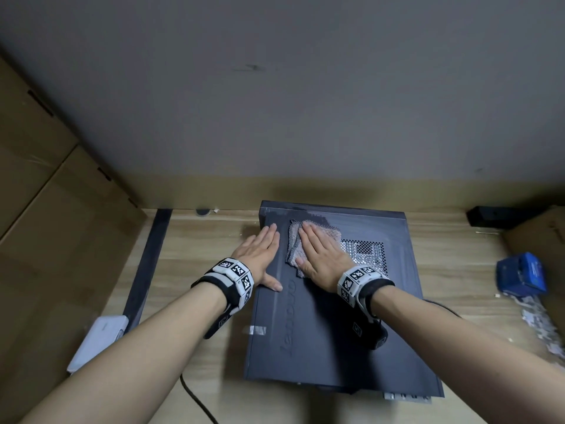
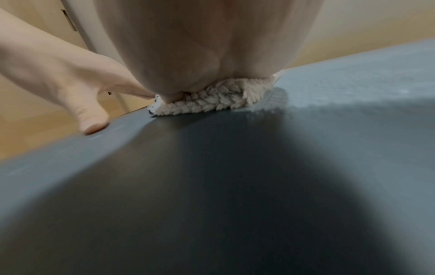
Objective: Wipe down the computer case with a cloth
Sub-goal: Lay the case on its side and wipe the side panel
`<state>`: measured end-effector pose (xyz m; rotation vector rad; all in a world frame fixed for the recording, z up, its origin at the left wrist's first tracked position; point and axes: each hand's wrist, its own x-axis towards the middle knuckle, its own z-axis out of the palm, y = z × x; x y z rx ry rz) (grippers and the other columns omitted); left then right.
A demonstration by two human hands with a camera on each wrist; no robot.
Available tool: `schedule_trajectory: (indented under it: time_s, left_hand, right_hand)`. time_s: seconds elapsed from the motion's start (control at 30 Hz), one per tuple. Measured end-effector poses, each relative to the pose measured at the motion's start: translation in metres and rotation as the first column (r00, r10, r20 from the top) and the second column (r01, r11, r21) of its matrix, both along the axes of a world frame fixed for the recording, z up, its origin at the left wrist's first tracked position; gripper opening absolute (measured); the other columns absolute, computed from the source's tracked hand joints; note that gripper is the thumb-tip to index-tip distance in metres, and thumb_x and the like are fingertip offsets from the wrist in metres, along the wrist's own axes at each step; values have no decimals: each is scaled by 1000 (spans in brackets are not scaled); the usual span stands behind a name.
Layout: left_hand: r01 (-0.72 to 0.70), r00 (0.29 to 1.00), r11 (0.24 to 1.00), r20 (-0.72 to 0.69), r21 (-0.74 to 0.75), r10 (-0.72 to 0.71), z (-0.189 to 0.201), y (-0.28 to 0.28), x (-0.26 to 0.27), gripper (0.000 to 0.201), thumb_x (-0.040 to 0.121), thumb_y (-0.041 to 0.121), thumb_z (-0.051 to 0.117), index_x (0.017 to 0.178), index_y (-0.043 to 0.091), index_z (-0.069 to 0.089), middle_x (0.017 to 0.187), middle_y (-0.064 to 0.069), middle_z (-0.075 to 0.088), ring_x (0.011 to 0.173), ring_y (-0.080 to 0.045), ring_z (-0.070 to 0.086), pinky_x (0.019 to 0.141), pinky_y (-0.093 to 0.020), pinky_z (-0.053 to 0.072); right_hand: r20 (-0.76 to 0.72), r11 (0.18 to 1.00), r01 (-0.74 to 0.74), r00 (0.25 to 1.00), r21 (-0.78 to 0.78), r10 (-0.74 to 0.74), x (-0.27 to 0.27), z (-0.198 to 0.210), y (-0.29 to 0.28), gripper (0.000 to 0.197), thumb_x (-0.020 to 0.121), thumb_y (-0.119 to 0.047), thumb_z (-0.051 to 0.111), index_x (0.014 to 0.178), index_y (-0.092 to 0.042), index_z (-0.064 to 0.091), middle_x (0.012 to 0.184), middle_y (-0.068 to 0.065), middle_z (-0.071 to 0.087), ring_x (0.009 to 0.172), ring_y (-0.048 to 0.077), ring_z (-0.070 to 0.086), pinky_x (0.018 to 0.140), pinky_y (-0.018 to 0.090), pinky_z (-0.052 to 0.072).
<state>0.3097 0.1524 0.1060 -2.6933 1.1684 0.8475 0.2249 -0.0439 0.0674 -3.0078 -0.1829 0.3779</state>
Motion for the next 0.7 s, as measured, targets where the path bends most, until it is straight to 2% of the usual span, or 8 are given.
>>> schedule_trajectory:
  time_s: [0.07, 0.17, 0.23, 0.4, 0.6, 0.7]
  left_hand:
    - [-9, 1000, 1000, -13, 16, 9, 2, -1, -1, 134, 69, 71, 68, 153, 11, -17, 158, -4, -30, 147, -16, -24, 119, -35, -8]
    - [-15, 1000, 999, -14, 45, 15, 7, -2, -2, 135, 68, 72, 68, 154, 10, -16, 159, -5, -29, 148, -18, -22, 123, -40, -3]
    - [-2, 1000, 998, 3, 62, 2, 13, -6, -5, 134, 68, 73, 67, 154, 8, -14, 160, -7, -26, 148, -20, -20, 123, -42, -1]
    - [63, 998, 998, 28, -1, -63, 19, -32, -23, 128, 72, 72, 65, 155, 9, -9, 161, -6, -22, 150, -20, -16, 122, -41, -2]
    - [75, 997, 995, 8, -60, -74, 17, -66, -37, 126, 73, 67, 68, 155, 10, -7, 162, -4, -21, 149, -18, -17, 122, -44, -1]
    - [69, 998, 996, 11, -54, -68, 18, -71, -34, 125, 74, 66, 68, 155, 10, -8, 162, -5, -22, 149, -18, -18, 122, -47, 0]
  right_hand:
    - [-12, 1000, 17, 1000, 9, -17, -22, 2, 0, 72, 102, -55, 9, 156, -9, -6, 164, 7, -13, 152, 19, -14, 124, 38, -5]
    - [-37, 999, 48, 998, 20, -47, -56, 7, -2, 72, 102, -55, 9, 156, -11, -9, 162, 4, -19, 151, 17, -18, 120, 34, -13]
    - [-37, 998, 66, 997, 14, -65, -78, 10, -4, 72, 102, -55, 8, 156, -10, -9, 163, 5, -19, 150, 18, -19, 122, 35, -10]
    - [-4, 996, 90, 996, -14, -90, -125, 8, -19, 73, 103, -54, 12, 157, -6, -2, 165, 9, -9, 152, 19, -14, 122, 33, -11]
    - [-2, 993, 113, 994, -37, -113, -155, 8, -48, 76, 100, -57, 6, 157, -6, 1, 165, 9, -6, 152, 20, -10, 121, 34, -5]
    - [4, 986, 152, 988, -72, -152, -163, 10, -66, 75, 102, -55, 8, 156, -4, 13, 165, 12, 7, 153, 23, 2, 120, 36, 3]
